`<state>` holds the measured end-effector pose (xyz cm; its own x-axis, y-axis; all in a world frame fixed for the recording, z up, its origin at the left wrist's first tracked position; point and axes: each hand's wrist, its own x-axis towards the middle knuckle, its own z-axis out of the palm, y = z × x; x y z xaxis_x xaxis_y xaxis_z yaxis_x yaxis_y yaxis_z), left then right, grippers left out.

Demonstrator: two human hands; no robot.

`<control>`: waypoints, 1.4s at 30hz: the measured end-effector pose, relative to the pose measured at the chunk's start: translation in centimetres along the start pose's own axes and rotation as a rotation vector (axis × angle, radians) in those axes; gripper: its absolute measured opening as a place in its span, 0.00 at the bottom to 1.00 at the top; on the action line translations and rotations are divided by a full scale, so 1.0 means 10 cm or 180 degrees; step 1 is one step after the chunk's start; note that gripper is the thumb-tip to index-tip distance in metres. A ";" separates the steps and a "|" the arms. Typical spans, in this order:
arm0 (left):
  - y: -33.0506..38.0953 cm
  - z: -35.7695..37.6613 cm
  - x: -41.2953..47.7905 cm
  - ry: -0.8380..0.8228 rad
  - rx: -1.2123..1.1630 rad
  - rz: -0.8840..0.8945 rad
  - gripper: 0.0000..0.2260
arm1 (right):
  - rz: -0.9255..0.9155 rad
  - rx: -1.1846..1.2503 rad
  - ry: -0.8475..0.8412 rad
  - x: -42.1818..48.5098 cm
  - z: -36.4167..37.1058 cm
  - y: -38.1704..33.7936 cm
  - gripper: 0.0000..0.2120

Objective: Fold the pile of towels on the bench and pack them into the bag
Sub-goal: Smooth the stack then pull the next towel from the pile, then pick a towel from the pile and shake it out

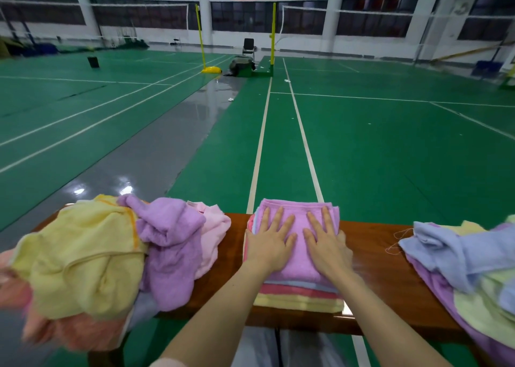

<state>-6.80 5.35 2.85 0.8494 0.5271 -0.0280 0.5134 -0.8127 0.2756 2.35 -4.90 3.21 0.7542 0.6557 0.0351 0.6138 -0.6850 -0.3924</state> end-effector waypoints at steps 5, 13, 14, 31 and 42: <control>-0.02 -0.07 0.01 -0.0208 0.0026 0.0062 0.47 | 0.0080 -0.0267 -0.0165 0.02 0.02 -0.04 0.24; -0.28 -0.75 -0.13 0.0127 -0.0009 0.0111 0.17 | -0.0329 -0.0143 0.0000 0.13 -0.28 -0.55 0.20; -0.39 -0.90 -0.18 0.0362 -0.0103 0.0030 0.16 | -0.0510 0.0105 0.0054 0.14 -0.29 -0.71 0.19; -2.73 -1.55 -1.79 0.1169 -0.0127 -0.2009 0.26 | -0.2708 0.1172 -0.0857 -0.55 0.42 -2.78 0.17; -2.76 -1.38 -1.94 0.1930 -0.0858 -0.2034 0.06 | -0.2377 0.0731 -0.0748 -0.58 0.57 -3.01 0.07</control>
<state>-39.11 20.97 9.00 0.1655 0.9577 0.2354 0.7523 -0.2769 0.5978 -21.86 13.70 9.56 0.0808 0.9806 0.1783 0.8531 0.0245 -0.5212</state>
